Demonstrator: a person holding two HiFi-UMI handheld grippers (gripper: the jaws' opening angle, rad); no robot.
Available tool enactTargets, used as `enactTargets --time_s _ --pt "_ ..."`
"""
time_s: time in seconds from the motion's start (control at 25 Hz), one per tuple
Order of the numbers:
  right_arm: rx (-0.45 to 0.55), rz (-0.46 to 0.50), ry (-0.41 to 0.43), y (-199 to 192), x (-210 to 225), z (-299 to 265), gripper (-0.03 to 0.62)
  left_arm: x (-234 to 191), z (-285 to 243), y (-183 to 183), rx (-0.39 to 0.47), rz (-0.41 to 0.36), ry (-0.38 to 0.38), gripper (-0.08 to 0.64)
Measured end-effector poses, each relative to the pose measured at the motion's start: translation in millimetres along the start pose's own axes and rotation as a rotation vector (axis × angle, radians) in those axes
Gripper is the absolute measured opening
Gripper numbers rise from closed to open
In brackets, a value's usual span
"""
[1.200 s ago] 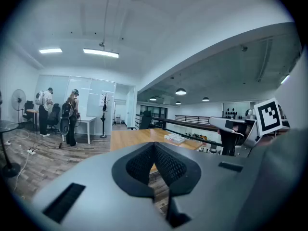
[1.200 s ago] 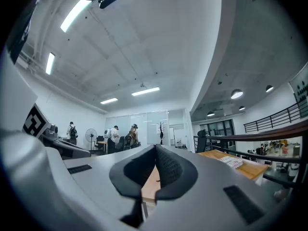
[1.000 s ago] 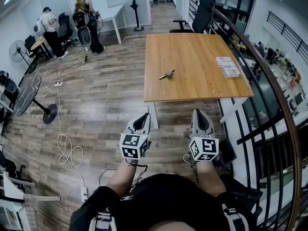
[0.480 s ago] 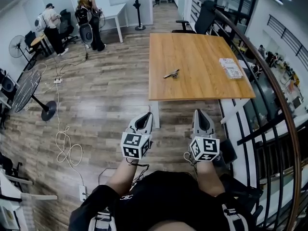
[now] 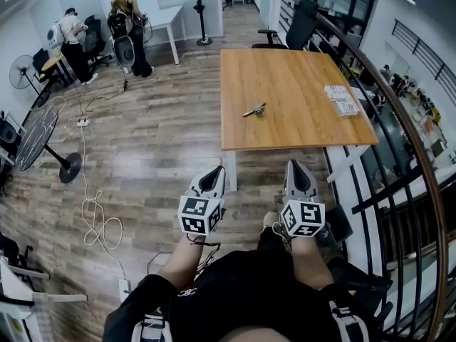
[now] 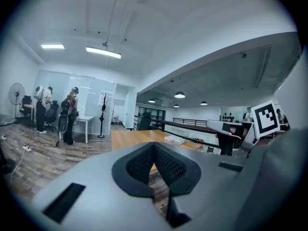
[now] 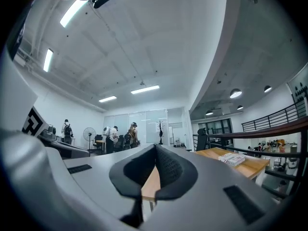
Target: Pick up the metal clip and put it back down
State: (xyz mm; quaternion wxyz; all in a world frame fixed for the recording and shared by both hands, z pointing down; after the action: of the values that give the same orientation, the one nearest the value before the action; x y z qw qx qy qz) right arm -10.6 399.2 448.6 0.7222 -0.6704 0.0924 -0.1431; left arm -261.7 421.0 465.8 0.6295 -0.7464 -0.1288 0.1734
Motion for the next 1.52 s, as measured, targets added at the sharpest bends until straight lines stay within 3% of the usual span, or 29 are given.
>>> enactTargets --time_s 0.44,0.64,1.16,1.52 --pt "0.012 -0.026 0.040 -18 53 -91 0.017 -19 -93 1 -0.019 -0.002 0.039 0.014" --pt "0.010 -0.094 0.075 -24 99 -160 0.017 -35 -168 19 -0.034 -0.019 0.066 0.014" --pt "-0.033 -0.038 0.141 -20 231 -355 0.017 -59 -377 75 -0.060 -0.037 0.150 0.014" --pt "-0.072 -0.036 0.174 -29 253 -424 0.017 -80 -429 83 -0.077 -0.025 0.175 0.014"
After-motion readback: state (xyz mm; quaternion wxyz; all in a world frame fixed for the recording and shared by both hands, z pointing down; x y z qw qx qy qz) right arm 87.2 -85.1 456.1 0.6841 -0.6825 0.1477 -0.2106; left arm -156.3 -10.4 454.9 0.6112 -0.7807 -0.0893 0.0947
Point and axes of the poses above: the fingertips, and each gripper's own axes: z backward along the fingers, x to its right, y out of its top, the point moved 8 cm from there along z, backward along the fingers, and after that the axes turned 3 degrees about -y, right-handed, at the moved point
